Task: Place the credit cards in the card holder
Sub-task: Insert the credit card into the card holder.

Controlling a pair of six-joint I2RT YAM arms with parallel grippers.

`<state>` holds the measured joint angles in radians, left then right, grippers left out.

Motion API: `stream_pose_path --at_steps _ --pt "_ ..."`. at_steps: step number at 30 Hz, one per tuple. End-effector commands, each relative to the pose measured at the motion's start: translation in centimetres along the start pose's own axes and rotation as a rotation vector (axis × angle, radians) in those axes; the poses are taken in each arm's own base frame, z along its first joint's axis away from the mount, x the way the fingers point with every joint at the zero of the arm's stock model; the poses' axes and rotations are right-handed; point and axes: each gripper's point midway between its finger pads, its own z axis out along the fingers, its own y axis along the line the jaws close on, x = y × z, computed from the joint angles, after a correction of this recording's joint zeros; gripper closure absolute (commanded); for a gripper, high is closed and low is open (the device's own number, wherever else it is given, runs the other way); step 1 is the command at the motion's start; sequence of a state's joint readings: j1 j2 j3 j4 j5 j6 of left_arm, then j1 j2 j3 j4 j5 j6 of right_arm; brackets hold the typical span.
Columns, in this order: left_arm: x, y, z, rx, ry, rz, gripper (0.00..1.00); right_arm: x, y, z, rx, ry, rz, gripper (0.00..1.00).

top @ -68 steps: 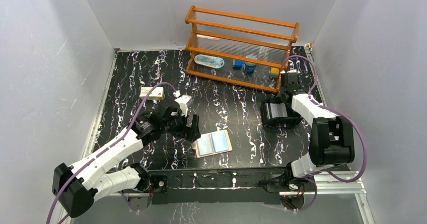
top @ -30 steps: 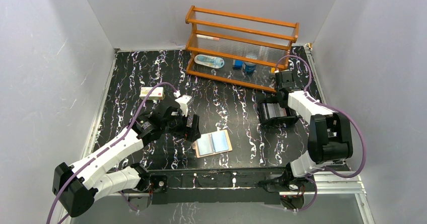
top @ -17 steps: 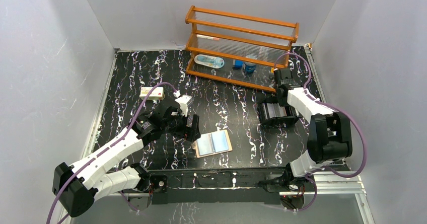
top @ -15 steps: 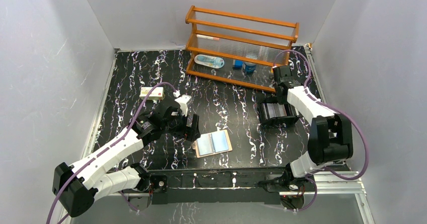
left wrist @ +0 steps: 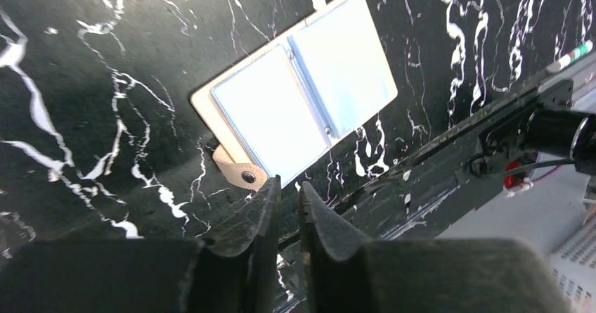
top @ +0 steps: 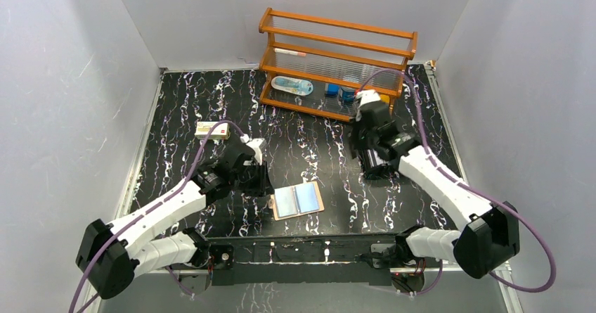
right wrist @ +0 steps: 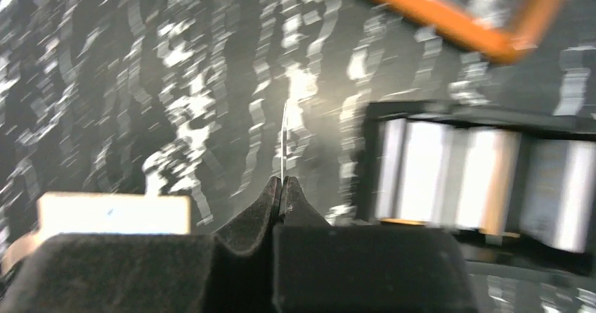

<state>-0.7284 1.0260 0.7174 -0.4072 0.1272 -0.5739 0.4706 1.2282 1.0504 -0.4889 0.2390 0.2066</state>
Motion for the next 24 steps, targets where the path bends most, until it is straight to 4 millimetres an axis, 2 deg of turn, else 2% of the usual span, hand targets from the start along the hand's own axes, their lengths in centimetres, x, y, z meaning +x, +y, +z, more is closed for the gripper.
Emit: stream_pose_path --at_steps 1,3,6,9,17,24 --pt "1.2 -2.0 1.5 0.127 0.046 -0.098 0.9 1.8 9.6 -0.3 -0.315 -0.042 0.123 1.0" --pt "1.5 -2.1 2.2 0.145 0.056 -0.108 0.94 2.9 13.1 -0.4 -0.427 -0.045 0.156 1.0" --pt "1.8 -2.7 3.2 0.185 0.076 -0.107 0.94 4.6 17.3 -0.7 -0.551 -0.031 0.173 1.0" --pt "2.3 -1.9 4.2 0.158 0.095 -0.103 0.9 5.8 19.6 -0.5 -0.637 -0.027 0.193 1.0" --pt "6.0 3.7 6.4 -0.081 0.177 -0.123 0.93 7.8 21.3 0.1 -0.758 -0.015 0.269 1.0" --pt "7.3 5.1 6.9 -0.127 0.189 -0.142 0.93 9.9 20.8 1.0 -0.744 0.009 0.303 1.0"
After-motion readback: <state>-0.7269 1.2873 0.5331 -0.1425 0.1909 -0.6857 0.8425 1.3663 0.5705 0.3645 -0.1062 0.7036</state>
